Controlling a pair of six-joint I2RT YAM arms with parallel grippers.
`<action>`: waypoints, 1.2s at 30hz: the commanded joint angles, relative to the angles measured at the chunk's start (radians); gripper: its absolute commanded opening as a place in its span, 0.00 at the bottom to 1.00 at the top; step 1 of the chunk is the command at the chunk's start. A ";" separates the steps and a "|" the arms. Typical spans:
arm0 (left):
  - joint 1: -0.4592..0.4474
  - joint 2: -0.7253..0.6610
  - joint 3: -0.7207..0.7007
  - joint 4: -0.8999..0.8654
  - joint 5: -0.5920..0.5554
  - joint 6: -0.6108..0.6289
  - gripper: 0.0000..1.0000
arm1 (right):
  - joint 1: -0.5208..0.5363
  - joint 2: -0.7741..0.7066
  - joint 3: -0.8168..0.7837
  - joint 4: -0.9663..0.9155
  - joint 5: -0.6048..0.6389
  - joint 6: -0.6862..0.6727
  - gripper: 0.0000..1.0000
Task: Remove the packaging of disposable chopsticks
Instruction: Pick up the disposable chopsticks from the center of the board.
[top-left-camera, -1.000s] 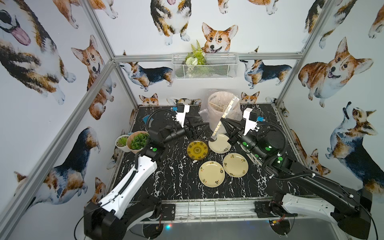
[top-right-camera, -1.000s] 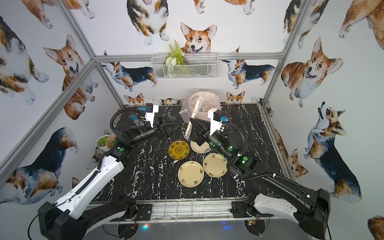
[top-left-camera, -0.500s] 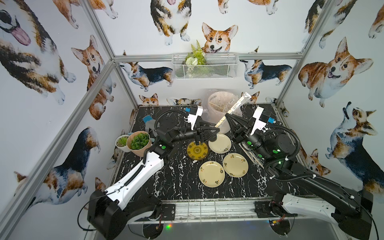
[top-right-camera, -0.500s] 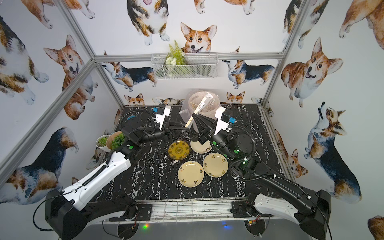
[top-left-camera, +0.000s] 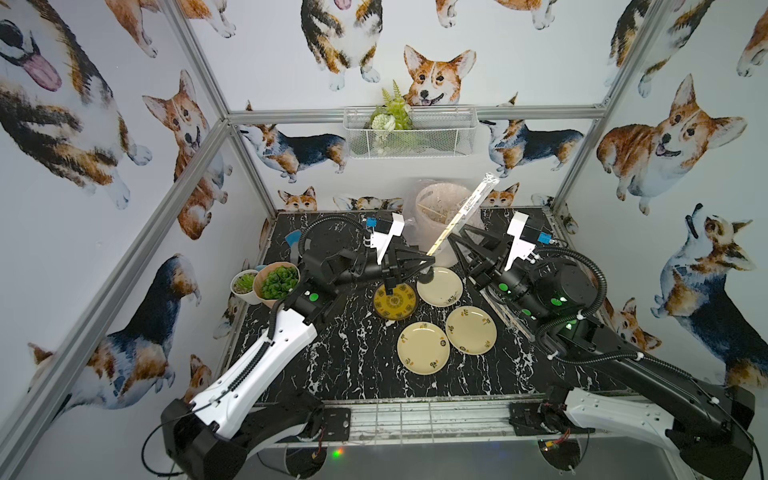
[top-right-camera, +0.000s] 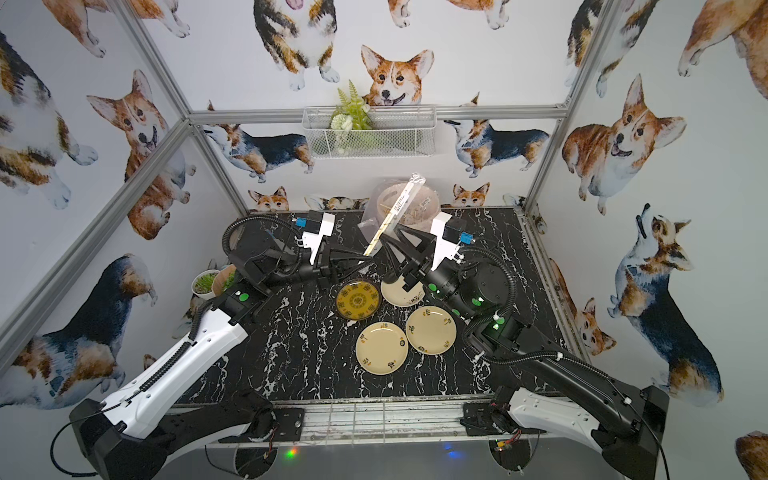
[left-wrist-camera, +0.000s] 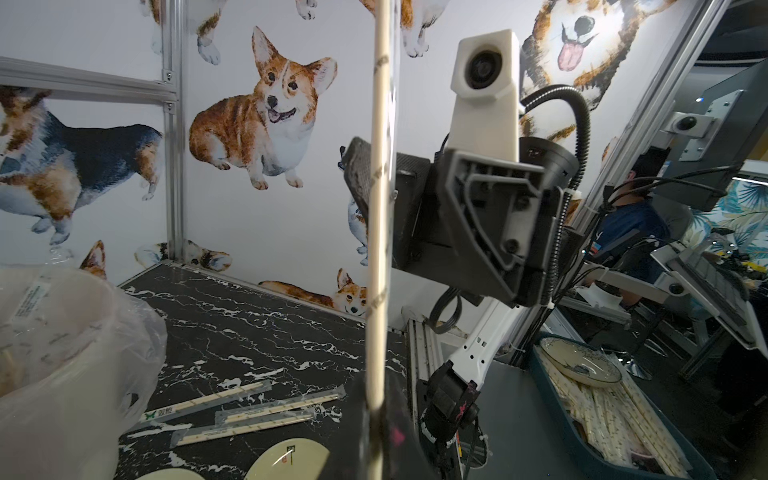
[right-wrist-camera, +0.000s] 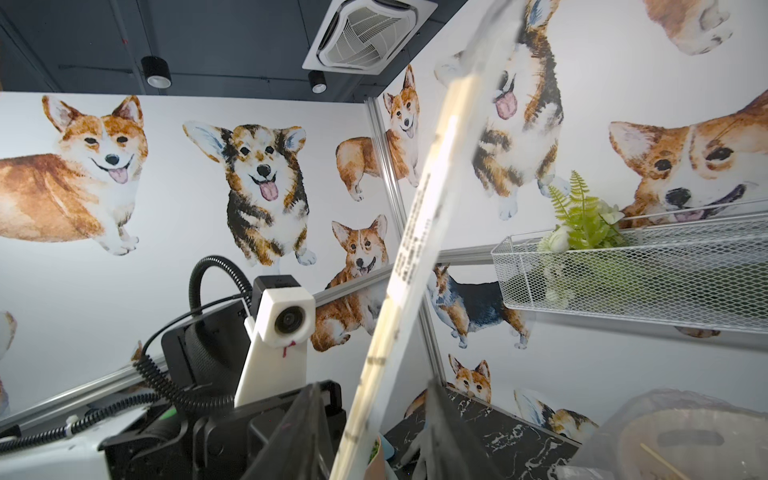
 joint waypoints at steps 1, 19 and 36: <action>0.001 -0.010 0.075 -0.349 -0.103 0.228 0.00 | 0.000 -0.071 -0.004 -0.137 0.066 -0.126 0.90; -0.185 -0.202 -0.129 -0.750 -1.138 1.464 0.00 | -0.035 -0.066 0.266 -0.884 -0.013 -0.362 0.72; -0.283 -0.369 -0.280 -0.437 -1.085 2.015 0.00 | -0.249 0.367 0.391 -1.324 -0.791 -0.320 0.78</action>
